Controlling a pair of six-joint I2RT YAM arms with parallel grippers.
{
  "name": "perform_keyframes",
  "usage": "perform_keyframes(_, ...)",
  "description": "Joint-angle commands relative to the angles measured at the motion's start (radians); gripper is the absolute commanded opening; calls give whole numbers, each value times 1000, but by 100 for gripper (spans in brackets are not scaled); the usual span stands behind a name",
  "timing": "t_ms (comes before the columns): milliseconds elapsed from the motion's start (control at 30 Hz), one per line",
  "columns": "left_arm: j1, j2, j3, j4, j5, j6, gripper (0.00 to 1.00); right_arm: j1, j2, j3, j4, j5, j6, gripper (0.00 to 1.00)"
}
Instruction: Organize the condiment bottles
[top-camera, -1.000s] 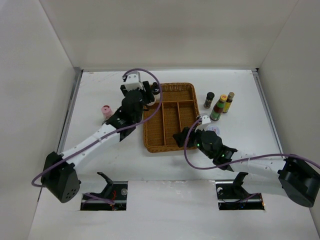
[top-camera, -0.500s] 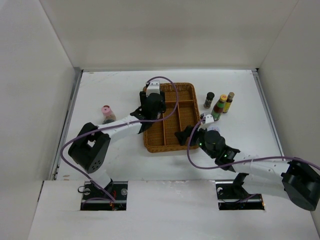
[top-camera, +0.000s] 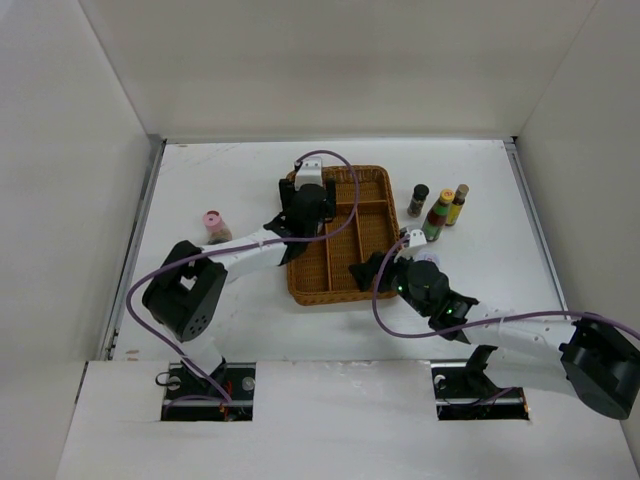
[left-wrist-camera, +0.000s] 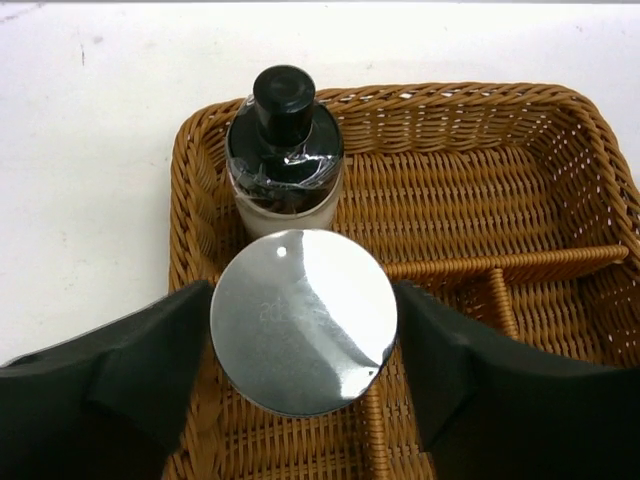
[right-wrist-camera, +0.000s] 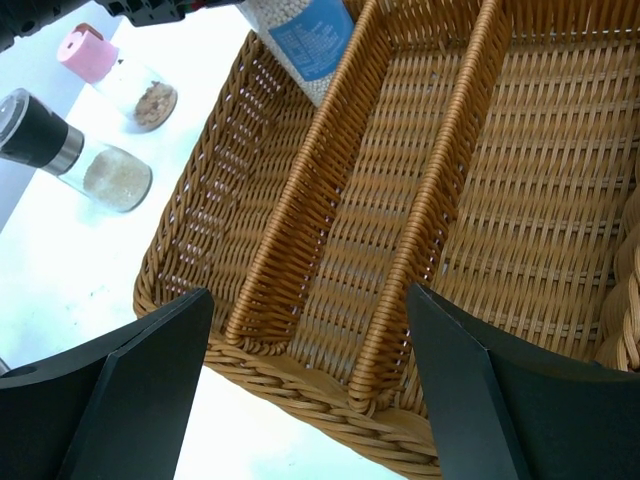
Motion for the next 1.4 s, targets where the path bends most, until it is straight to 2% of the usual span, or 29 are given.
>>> perform_keyframes(0, -9, -35, 16, 90, -19, 7, 77, -6, -13, 4, 60, -7, 13, 85)
perform_keyframes(67, -13, -80, -2, 88, -37, 11, 87, -6, -22, 2, 58, -6, 13, 85)
perform_keyframes(200, -16, -219, -56, 79, -55, 11, 95, -6, -19, 2, 60, -9, 13, 85)
perform_keyframes(333, -12, -447, -163, 35, -107, -2, 97, -6, -9, 4, 60, -7, 13, 85)
perform_keyframes(400, -12, -581, -223, -43, -169, -27, 96, -6, -7, 4, 57, -10, 16, 85)
perform_keyframes(500, 19, -779, -298, -285, -244, -137, 96, -3, -12, 4, 60, -4, 16, 86)
perform_keyframes(633, 146, -906, -329, -650, -220, -315, 96, -4, 7, 11, 50, -9, 22, 88)
perform_keyframes(733, 273, -943, -367, -737, -116, -343, 97, -4, 5, 10, 60, -10, 23, 89)
perform_keyframes(867, 372, -916, -416, -696, 1, -351, 96, -3, -4, 10, 57, -9, 22, 93)
perform_keyframes(1200, 381, -744, -462, -496, -12, -337, 90, 4, 1, 17, 50, -13, 17, 94)
perform_keyframes(1267, 389, -729, -468, -478, -3, -335, 83, 7, -1, 14, 60, -13, 16, 95)
perform_keyframes(1367, 375, -732, -468, -475, -15, -329, 62, 7, 1, 16, 52, -13, 16, 95)
